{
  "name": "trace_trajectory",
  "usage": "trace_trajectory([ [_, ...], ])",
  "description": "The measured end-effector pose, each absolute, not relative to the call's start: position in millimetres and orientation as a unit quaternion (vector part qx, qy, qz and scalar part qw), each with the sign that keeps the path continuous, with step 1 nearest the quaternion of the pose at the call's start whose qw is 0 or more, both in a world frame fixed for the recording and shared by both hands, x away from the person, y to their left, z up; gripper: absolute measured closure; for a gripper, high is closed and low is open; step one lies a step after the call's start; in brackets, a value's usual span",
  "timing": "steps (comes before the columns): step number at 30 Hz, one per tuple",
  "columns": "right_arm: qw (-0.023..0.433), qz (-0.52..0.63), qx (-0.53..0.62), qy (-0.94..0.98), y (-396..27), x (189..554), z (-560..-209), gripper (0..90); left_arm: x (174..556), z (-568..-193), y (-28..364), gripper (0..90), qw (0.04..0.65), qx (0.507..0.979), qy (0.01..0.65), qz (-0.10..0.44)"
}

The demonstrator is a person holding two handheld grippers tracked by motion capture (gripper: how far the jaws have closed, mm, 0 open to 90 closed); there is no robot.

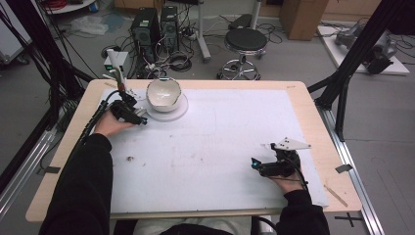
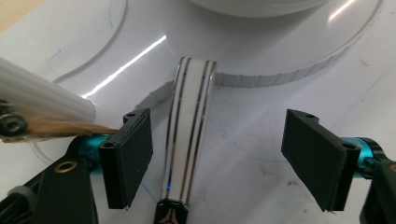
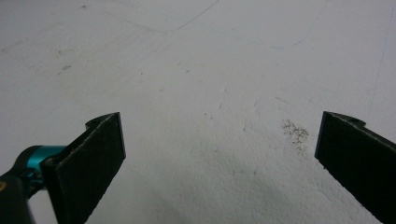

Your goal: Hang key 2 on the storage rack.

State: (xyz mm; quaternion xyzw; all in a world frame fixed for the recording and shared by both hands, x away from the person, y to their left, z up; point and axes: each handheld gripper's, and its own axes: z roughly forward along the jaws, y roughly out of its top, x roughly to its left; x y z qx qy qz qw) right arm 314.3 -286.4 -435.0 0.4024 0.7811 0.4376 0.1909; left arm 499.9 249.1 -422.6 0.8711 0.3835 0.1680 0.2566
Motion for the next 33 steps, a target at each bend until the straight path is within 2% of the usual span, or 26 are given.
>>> trace_trajectory([
  [3,0.19,0.435,0.401,0.783,-285,314,-436,0.8,501,-423,249,27.7,0.255,0.868,0.385,0.182],
  [6,0.192,0.434,0.398,0.785,-285,315,-436,0.8,501,-424,247,35.4,0.258,0.861,0.393,0.196],
  [7,0.191,0.434,0.399,0.785,-284,315,-436,0.8,501,-425,246,40.2,0.252,0.862,0.392,0.202],
  [10,0.189,0.434,0.398,0.786,-284,315,-436,0.8,500,-426,245,63.6,0.235,0.862,0.395,0.211],
  [12,0.188,0.435,0.398,0.785,-285,315,-436,0.8,499,-423,247,72.5,0.236,0.86,0.396,0.218],
  [18,0.185,0.434,0.399,0.786,-284,314,-436,0.8,495,-413,250,74.2,0.247,0.859,0.39,0.223],
  [24,0.186,0.435,0.399,0.785,-286,314,-436,0.8,479,-398,248,74.2,0.227,0.873,0.36,0.237],
  [33,0.185,0.439,0.398,0.784,-286,312,-435,0.8,460,-360,272,74.4,0.254,0.864,0.36,0.245],
])
